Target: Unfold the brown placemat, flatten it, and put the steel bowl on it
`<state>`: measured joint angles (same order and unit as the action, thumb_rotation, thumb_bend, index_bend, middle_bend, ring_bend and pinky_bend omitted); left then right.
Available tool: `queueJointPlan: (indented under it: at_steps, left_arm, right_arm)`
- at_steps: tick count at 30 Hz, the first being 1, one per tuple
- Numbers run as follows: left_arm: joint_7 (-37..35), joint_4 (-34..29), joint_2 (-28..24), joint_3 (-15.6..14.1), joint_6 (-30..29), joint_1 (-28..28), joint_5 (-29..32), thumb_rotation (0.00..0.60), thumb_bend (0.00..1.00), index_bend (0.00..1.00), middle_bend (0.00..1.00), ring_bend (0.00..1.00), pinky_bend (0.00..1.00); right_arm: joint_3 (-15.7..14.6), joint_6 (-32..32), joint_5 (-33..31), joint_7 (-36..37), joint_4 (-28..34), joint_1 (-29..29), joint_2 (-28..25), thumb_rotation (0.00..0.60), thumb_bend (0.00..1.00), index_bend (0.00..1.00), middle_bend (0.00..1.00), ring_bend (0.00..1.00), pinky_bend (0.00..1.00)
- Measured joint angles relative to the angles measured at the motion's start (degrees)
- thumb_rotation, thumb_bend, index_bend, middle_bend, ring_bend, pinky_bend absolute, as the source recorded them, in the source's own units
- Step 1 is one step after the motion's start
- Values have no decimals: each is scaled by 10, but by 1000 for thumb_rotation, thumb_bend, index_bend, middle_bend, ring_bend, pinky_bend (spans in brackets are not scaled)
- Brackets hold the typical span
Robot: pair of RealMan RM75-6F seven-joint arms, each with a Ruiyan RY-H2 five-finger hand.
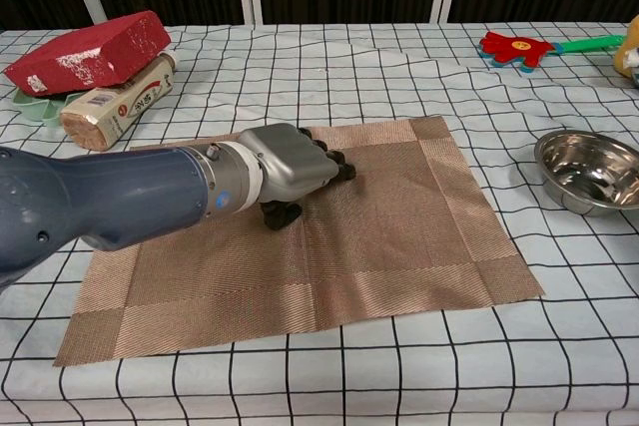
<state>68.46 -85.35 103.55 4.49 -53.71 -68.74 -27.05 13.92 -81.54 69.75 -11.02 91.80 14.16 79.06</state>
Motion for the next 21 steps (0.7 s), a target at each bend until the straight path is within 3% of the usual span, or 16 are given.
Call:
queueJointPlan:
  at_steps: [21]
  left_arm:
    - [-28,8,24,-16,5,-27,-11,600,568,48,26,18,51]
  right_arm:
    - [5,4,-11,5,1,0,-1,600,203,165,120,56,192]
